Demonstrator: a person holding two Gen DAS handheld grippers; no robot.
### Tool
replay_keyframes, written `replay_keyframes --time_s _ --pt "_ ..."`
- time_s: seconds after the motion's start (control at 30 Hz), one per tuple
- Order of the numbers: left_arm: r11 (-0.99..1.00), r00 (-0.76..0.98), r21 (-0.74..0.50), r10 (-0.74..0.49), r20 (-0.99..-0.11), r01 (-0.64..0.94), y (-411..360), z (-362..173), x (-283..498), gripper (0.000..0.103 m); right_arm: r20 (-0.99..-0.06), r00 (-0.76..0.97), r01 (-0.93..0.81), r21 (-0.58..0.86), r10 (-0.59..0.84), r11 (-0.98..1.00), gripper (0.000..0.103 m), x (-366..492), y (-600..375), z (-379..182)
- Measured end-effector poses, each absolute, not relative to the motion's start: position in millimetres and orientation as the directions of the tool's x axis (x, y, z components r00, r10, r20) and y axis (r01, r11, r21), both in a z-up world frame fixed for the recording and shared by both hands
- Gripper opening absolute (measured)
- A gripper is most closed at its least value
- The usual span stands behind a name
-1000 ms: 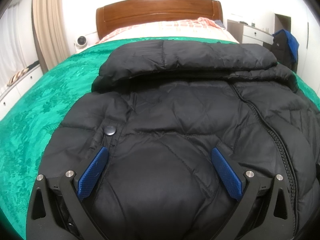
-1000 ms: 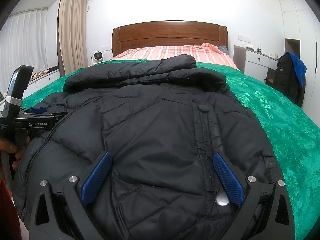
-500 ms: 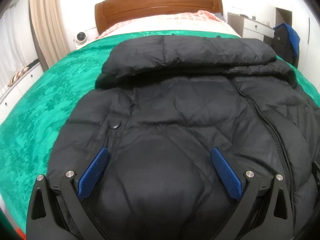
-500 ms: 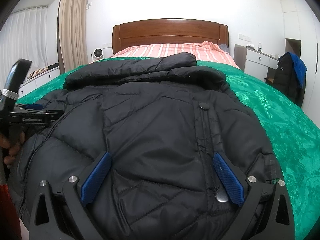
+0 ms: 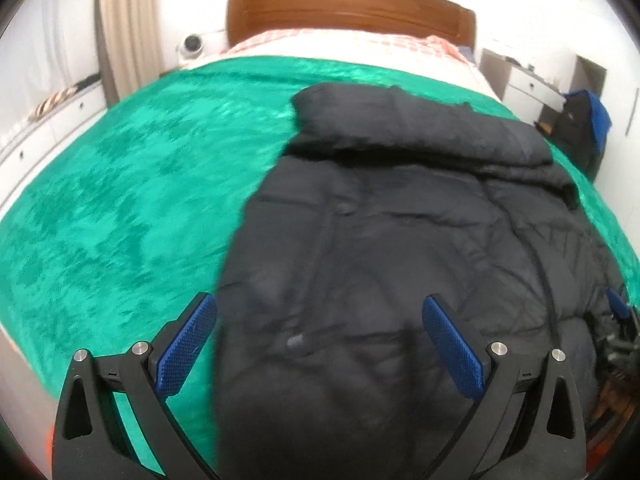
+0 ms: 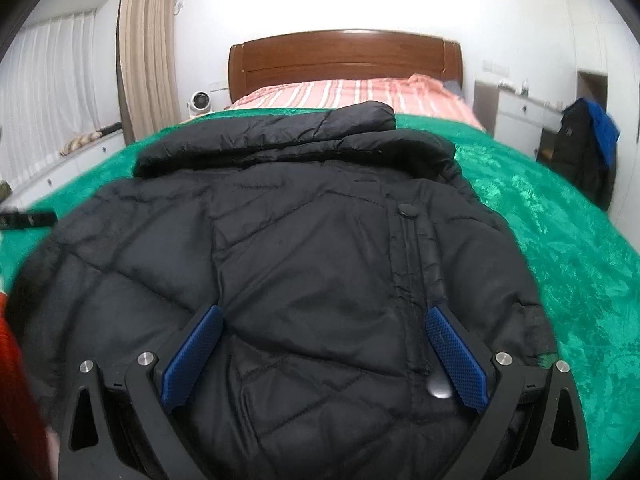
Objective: Fold large clothes
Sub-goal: 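Grasp the jacket hem with both tools and lift it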
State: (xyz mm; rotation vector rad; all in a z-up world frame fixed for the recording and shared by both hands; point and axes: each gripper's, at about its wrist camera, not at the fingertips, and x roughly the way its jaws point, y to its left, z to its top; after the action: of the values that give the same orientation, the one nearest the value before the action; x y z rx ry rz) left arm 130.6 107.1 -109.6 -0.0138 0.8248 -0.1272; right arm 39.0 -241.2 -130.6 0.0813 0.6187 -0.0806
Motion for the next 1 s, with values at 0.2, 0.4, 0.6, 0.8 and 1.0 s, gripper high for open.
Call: replay_keyframes --time_s 0.2,0.4,0.6,0.8,1.0 --pt "0.964 0.548 -0.248 -0.261 -0.795 0.099 167.5 -123.5 114.6 0.103 -0.569 0.822 0.197 0.29 0.003 0.937 0.101 -12.5 -325.1 -85.7" --pt "0.945 0.382 -0.22 -0.301 -0.874 0.242 151.4 -158.0 98.8 0.101 -0.766 0.621 0.187 0.354 0.169 0.916 0.101 -41.6 -353.8 -115.3" --pt "0.945 0.355 -0.178 -0.271 -0.895 0.273 134.9 -161.2 92.6 0.07 -0.787 0.557 0.14 0.404 0.266 0.904 0.08 -47.1 -326.5 -134.8" --pt "0.956 0.362 -0.167 -0.247 -0.899 0.24 132.6 -149.2 83.3 0.023 -0.789 0.587 0.222 0.37 0.18 0.902 0.028 -51.7 -322.3 -135.2" --pt "0.949 0.378 -0.171 -0.265 -0.887 0.265 142.5 -123.0 62.2 0.017 -0.765 0.616 0.175 0.365 0.188 0.914 0.021 -71.5 -322.6 -108.2"
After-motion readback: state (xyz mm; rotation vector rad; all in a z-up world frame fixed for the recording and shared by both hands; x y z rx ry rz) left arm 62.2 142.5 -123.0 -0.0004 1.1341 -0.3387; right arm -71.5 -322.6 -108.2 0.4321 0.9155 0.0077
